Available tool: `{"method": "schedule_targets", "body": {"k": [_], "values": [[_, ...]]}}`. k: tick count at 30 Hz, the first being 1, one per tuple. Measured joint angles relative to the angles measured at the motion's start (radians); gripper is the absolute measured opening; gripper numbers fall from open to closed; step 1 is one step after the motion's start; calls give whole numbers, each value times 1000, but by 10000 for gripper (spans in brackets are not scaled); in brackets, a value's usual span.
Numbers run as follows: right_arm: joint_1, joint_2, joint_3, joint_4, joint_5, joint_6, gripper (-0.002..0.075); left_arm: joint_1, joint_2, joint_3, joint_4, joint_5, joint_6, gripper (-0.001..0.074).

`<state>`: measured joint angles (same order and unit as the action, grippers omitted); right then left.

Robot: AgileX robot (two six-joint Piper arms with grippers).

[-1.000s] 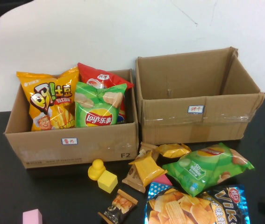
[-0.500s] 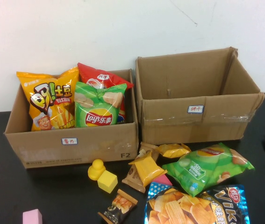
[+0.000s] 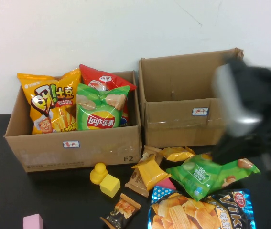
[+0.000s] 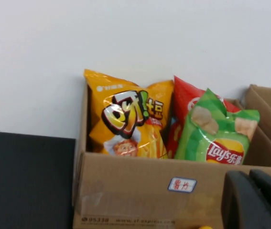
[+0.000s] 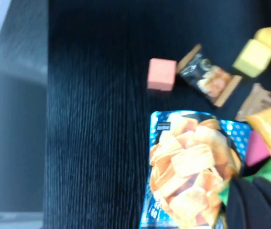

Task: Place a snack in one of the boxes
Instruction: Pick up the biscuit

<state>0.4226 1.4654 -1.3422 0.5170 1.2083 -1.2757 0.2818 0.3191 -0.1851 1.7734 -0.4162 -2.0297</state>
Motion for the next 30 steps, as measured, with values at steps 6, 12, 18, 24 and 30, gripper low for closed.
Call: {"method": "schedule_targets", "body": {"k": [6,12,18,24,30], "values": [[133,217,-147,-102,5,18,-1,0,-55,24,-2,34,-29,0],[234,406,-237,-153,5,42,-1,0,-57,24,-4,62,-27,0],[329,611,-343,-156,5,151,127,0,-57,24,-5,65,-27,0],[370,797,-485,-147,-66,267,514,-2,-57,24,-5,65,-27,-1],[374,930,-595,-179,-210,449,605,-40,-57,26,-8,55,1,-1]]}}
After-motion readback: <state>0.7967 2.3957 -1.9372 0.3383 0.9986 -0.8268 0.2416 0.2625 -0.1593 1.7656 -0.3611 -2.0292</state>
